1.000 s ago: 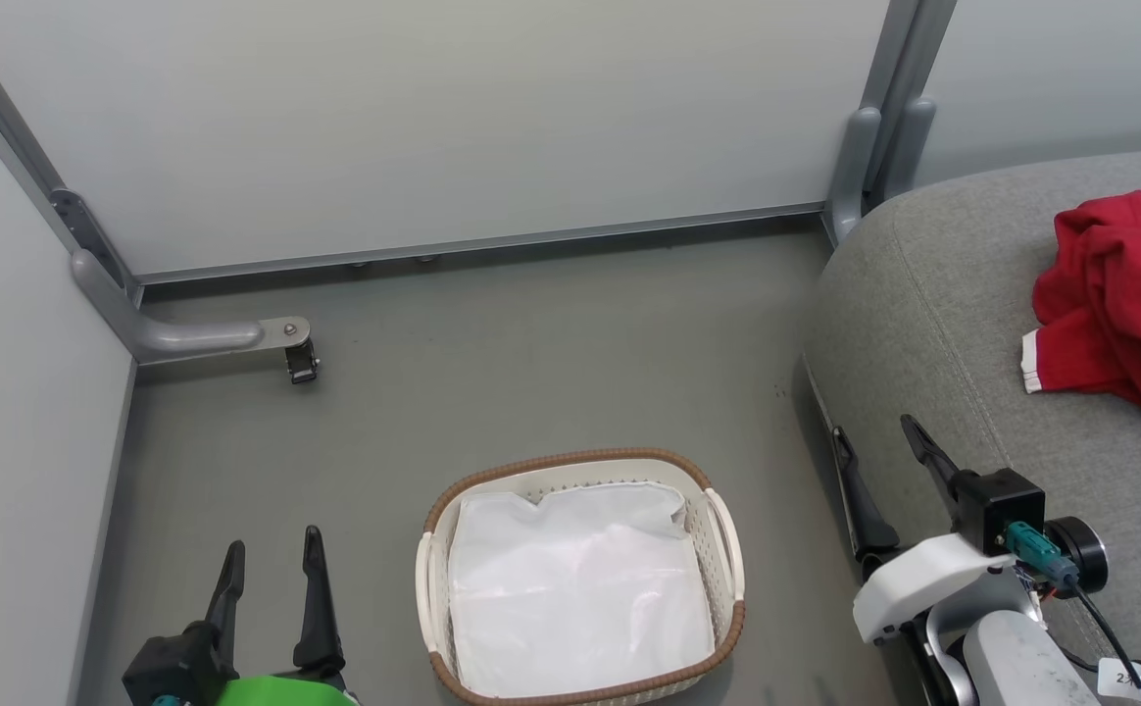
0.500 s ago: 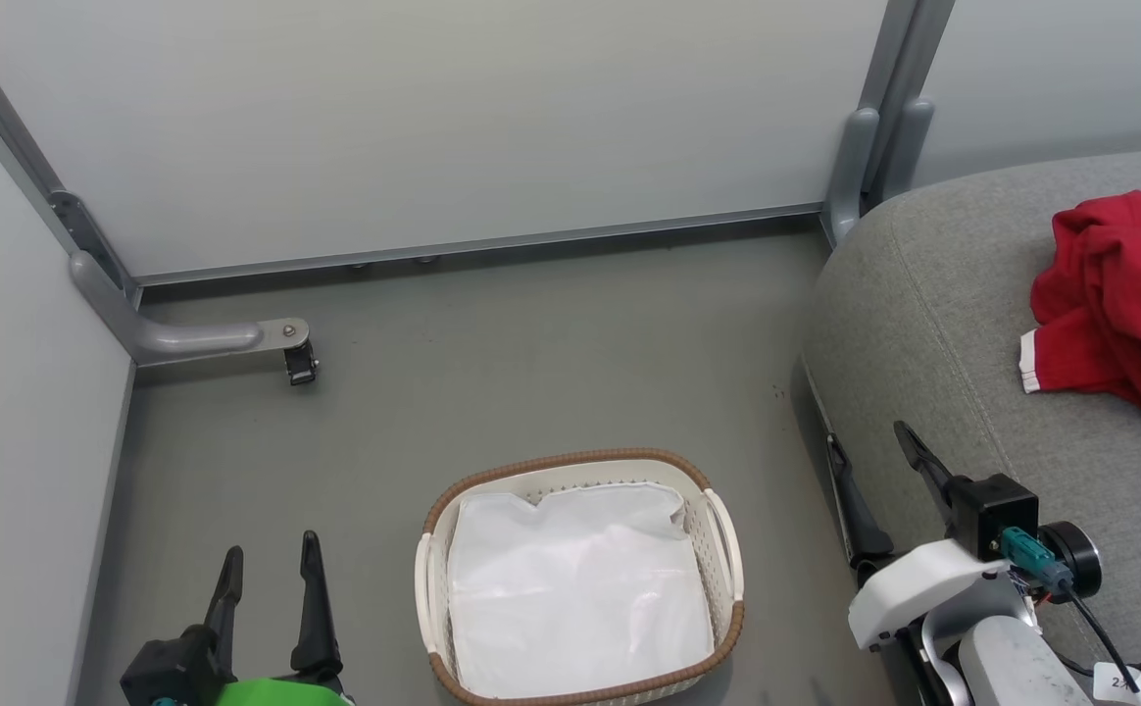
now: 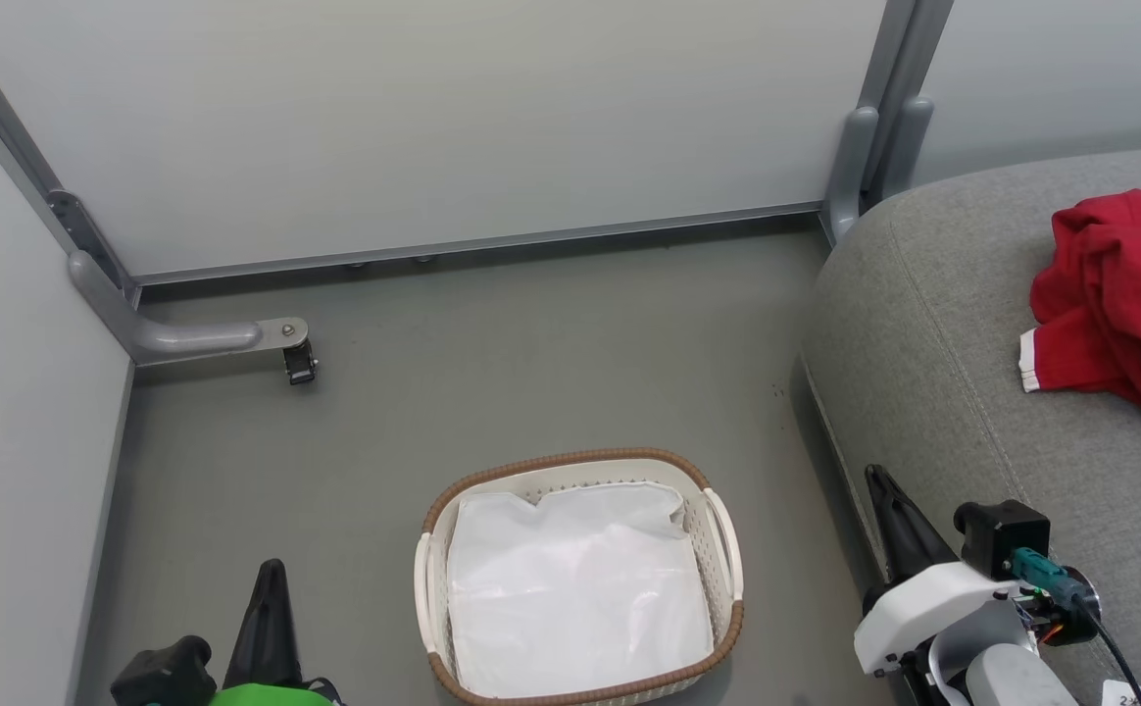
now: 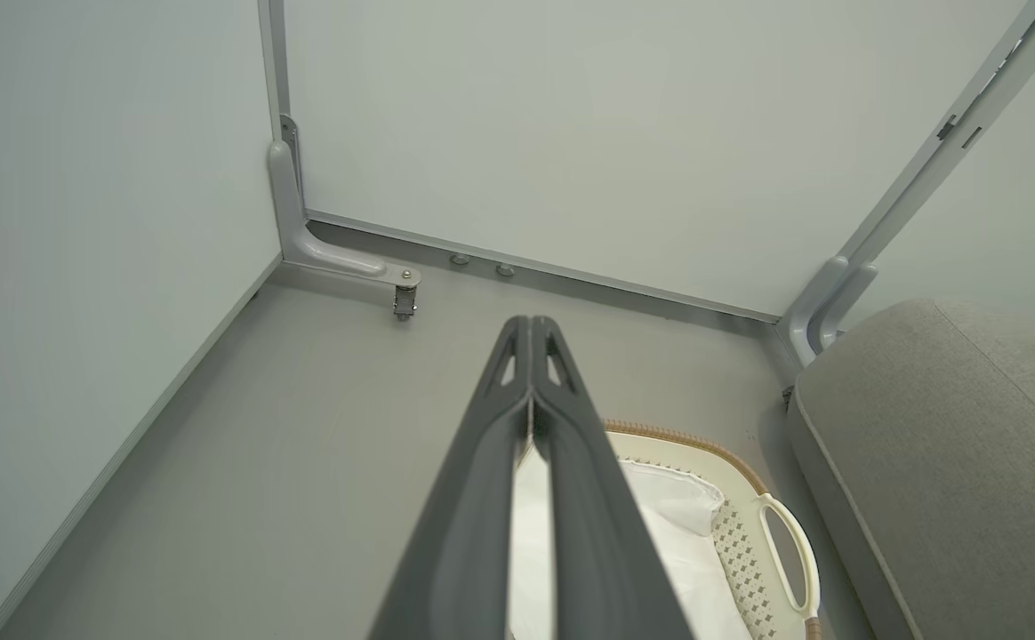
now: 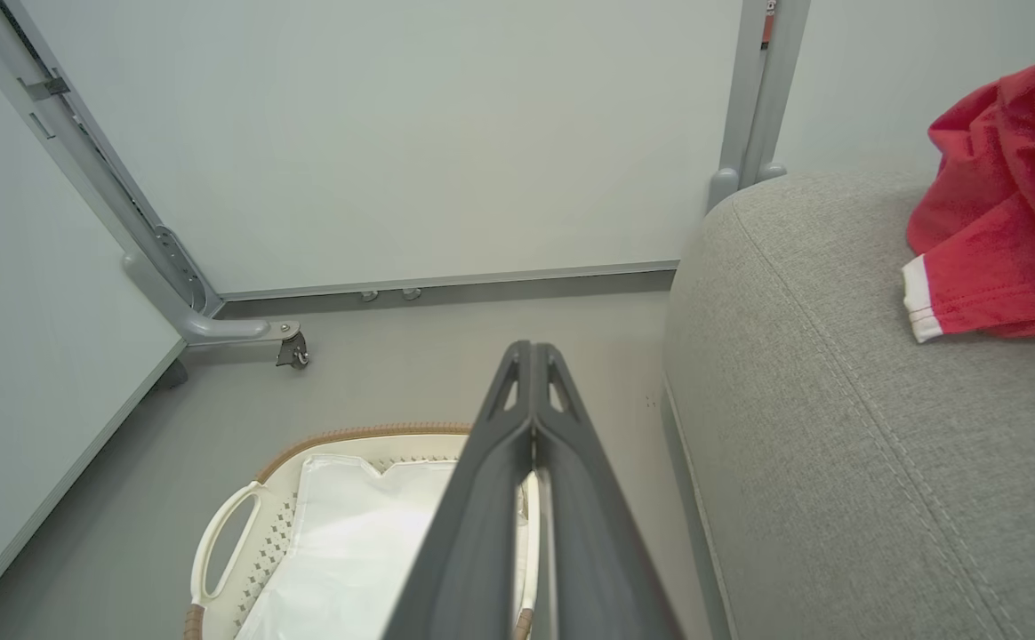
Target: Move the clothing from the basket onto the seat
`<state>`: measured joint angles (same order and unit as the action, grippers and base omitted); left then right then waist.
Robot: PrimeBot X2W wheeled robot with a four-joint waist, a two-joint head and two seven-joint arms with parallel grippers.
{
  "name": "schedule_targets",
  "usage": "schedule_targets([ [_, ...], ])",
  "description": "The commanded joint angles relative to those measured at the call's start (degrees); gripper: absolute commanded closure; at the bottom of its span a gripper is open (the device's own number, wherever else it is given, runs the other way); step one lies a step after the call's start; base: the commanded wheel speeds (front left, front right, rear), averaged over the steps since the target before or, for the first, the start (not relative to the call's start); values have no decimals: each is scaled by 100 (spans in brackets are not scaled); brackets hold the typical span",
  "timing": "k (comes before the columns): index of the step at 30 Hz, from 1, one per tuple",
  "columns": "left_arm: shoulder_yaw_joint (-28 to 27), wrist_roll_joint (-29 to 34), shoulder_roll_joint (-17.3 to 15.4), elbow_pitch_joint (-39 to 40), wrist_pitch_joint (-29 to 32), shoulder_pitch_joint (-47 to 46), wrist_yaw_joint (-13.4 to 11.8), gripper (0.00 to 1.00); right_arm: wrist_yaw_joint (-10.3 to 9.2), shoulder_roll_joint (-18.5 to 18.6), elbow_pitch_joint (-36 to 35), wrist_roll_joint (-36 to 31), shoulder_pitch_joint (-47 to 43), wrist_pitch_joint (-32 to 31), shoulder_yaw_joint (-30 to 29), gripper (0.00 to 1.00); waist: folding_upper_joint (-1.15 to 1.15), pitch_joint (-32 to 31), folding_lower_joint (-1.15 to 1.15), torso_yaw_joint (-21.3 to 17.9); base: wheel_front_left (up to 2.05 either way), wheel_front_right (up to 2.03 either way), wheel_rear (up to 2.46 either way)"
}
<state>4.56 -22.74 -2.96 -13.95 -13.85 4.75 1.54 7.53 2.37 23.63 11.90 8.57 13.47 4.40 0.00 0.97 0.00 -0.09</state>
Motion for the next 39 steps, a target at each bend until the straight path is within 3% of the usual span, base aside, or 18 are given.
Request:
schedule_targets([
  [1,-61,-266,-7,75,62,-103,51,100,0,16,-121,292,88,-66,-59,100,0,-2,0,0,0,0,0],
  [39,-550,-3329,-2,46,970,-589,308,100,-3,39,-539,3840,-73,-939,-524,100,0,-27,0,3,0,0,0],
])
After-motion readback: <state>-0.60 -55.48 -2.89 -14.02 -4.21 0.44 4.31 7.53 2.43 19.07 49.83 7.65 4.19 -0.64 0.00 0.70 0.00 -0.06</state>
